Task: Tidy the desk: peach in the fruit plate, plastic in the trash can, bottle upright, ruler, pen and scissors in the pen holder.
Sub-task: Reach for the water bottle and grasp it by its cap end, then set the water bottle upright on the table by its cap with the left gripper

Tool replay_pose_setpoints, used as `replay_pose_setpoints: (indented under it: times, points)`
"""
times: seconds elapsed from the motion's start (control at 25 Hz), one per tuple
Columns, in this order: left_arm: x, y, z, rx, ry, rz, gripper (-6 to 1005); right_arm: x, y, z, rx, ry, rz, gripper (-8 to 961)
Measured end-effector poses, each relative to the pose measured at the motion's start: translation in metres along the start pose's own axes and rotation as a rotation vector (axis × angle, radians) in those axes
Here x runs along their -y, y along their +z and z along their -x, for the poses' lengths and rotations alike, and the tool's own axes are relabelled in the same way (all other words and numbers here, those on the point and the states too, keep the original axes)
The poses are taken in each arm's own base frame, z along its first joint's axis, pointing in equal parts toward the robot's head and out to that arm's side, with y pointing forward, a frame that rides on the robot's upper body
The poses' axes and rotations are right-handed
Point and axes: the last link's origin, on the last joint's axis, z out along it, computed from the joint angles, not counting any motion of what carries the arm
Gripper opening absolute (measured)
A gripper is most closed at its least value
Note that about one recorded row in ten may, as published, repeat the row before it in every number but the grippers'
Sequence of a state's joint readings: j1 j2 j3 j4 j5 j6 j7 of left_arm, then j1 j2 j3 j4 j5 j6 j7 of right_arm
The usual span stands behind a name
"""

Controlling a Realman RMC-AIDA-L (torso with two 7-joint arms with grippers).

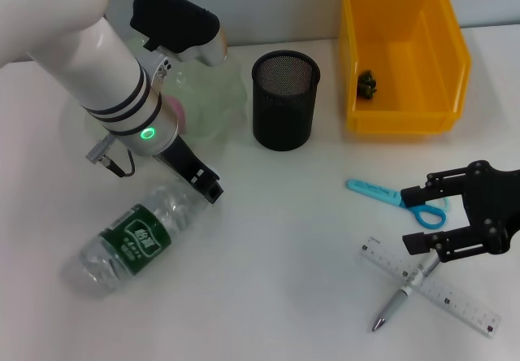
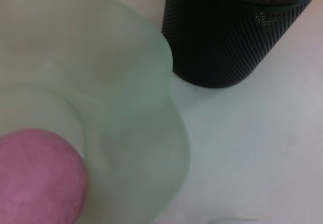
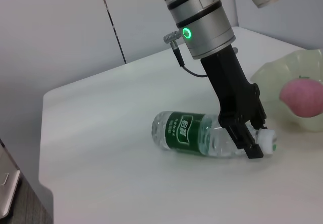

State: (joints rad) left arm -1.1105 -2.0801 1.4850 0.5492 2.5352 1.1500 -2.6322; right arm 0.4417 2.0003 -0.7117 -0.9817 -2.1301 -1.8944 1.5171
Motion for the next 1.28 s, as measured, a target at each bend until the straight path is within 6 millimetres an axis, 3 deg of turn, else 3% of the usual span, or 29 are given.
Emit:
replay_pose_setpoints:
  times: [0.28,0.64,1.28]
  points:
    - [-0.001,-0.002,-0.001,-0.001,-0.006,0.006,452,0.0,0.0,0.0,-0.001,0.0,0.0,709]
    - [-0.004,-0.009,-0.003,-0.007,-0.02,0.042,452,-0.001,0.0,-0.002,0.0,0.005,0.0,709]
    - [-0.002,-0.042,0.003,-0.064,-0.071,0.162,453,-0.001,-0.002,-0.004,0.001,0.006,-0.003,709]
